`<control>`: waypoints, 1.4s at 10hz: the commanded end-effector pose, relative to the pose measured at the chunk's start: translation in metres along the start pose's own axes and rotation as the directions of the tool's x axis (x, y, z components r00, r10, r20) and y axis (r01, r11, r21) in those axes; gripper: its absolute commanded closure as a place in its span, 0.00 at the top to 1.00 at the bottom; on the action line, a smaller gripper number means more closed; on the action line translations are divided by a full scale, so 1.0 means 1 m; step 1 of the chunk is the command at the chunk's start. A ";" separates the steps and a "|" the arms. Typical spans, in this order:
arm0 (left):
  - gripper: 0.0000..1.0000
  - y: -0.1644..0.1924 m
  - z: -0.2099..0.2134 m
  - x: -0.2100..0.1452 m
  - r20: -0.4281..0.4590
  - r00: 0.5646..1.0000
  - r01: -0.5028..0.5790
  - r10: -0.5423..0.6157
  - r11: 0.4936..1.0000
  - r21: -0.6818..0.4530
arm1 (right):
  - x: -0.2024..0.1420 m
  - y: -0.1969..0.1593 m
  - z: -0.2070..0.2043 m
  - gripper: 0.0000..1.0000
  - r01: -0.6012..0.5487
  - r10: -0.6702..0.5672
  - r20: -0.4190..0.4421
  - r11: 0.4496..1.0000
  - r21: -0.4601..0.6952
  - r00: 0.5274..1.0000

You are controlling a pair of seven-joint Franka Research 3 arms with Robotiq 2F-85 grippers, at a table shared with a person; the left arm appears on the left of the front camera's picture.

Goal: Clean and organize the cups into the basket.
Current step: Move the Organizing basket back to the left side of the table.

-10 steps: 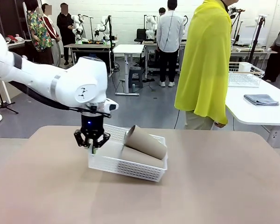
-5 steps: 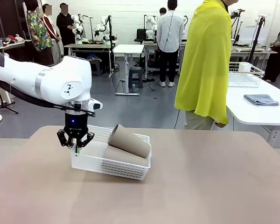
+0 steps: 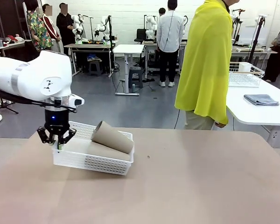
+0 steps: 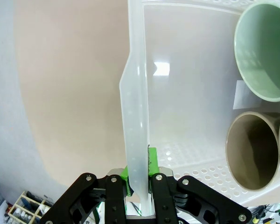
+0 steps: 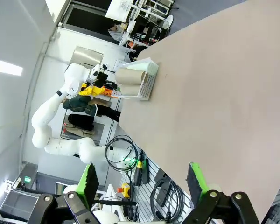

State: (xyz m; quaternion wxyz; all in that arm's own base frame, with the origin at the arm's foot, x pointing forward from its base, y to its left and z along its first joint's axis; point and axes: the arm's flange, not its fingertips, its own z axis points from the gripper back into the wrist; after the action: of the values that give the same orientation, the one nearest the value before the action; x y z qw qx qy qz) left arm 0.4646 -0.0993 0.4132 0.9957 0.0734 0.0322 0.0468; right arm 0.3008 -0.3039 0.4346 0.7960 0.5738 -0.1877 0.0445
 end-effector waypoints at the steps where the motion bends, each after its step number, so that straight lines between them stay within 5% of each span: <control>1: 0.06 0.027 0.003 -0.008 0.014 0.999 0.032 -0.032 0.999 0.008 | -0.003 0.002 -0.005 1.00 -0.009 0.009 0.007 1.000 -0.003 1.000; 5: 0.06 0.077 0.003 -0.002 -0.026 0.996 -0.088 0.088 0.996 0.021 | -0.003 0.002 -0.005 1.00 -0.009 0.009 0.007 1.000 -0.003 1.000; 6: 0.06 0.051 -0.007 -0.001 -0.021 0.999 -0.033 0.034 0.999 0.018 | -0.003 0.002 -0.005 1.00 -0.009 0.009 0.007 1.000 -0.003 1.000; 12: 0.06 0.051 -0.010 -0.001 -0.034 0.999 -0.032 0.033 0.999 0.024 | -0.003 0.002 -0.005 1.00 -0.009 0.009 0.007 1.000 -0.003 1.000; 14: 0.06 0.096 -0.019 0.009 0.149 0.986 0.056 -0.072 0.992 0.113 | -0.003 0.002 -0.005 1.00 -0.009 0.009 0.007 1.000 -0.003 1.000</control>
State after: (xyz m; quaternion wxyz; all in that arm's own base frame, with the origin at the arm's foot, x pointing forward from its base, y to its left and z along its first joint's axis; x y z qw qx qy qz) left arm 0.4660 -0.0278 0.4119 0.9927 0.1137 0.0093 0.0393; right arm 0.3005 -0.3037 0.4346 0.7958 0.5739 -0.1879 0.0445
